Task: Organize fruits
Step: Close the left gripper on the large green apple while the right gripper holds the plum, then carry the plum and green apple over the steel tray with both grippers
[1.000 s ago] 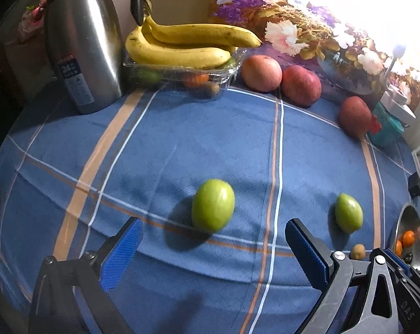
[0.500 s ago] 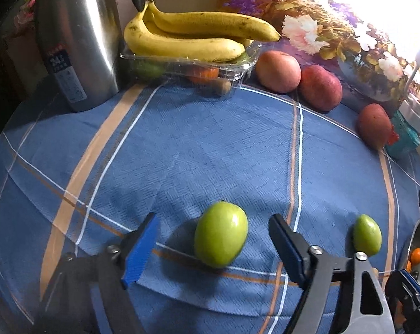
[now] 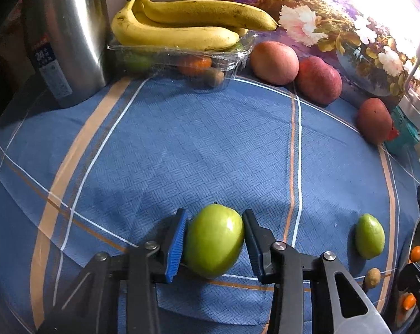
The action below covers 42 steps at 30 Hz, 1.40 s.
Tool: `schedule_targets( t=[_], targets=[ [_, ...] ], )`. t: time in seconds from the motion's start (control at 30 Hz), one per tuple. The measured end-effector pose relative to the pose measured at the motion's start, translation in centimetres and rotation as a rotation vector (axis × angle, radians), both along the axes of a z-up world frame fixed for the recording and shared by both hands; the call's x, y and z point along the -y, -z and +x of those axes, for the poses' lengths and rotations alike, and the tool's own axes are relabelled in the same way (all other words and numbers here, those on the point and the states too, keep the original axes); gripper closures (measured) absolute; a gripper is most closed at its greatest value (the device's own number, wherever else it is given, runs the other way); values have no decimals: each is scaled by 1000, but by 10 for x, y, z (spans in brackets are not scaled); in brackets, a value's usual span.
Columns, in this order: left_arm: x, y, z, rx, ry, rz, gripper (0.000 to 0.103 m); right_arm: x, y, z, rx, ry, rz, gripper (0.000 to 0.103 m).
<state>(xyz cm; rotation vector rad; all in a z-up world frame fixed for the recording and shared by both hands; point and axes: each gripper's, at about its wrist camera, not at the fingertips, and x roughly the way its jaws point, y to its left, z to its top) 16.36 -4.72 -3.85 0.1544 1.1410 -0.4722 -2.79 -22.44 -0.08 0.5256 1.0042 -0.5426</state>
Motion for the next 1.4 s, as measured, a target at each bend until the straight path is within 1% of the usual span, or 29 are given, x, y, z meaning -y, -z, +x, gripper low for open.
schedule_targets(
  t=[0.1,0.23,0.43,0.67,0.93,1.4],
  targets=[
    [-4,-3,1,-10,-16,-17,61,-1,-1,1,2,-2,-1,77],
    [-10,-9,1,-15,-29,-21,61,0,-1,0,2,-1,-5,77],
    [-21,-21,1,-48,-79,-85,61,2,-1,0,-6,6,-11,77],
    [-27,-31,-11,-64,-94,-119,61,4,-5,-4,-2,8,-26,77],
    [-19,-40,-29,-72,-75,-119,61,14,-11,-14,1,24,-29,77],
    [16,-72,-64,-11,19,-124,61,38,-12,-36,-10,72,-21,77]
  ],
)
